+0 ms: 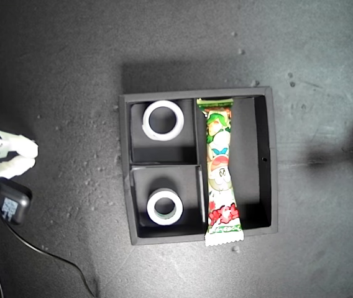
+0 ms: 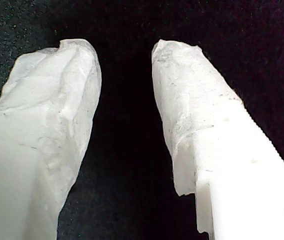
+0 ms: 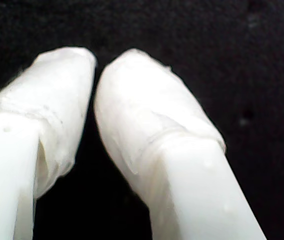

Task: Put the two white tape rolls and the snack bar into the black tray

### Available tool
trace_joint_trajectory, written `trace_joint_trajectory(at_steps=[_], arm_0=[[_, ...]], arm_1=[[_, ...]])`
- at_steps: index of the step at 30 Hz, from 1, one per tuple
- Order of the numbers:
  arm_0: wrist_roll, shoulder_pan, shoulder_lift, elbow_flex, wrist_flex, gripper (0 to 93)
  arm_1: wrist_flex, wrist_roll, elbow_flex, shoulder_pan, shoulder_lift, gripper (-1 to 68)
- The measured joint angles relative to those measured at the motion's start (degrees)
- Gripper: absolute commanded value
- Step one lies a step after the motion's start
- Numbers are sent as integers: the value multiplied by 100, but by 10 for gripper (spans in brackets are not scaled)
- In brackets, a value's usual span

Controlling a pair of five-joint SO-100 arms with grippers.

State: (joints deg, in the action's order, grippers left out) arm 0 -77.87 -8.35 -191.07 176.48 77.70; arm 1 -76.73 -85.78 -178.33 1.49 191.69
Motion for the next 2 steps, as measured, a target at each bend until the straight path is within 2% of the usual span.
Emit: trace_joint_trajectory(at_steps=[2], arm_0=[[0,0,0,0,0,2]], arm_1=[[0,0,0,0,0,68]])
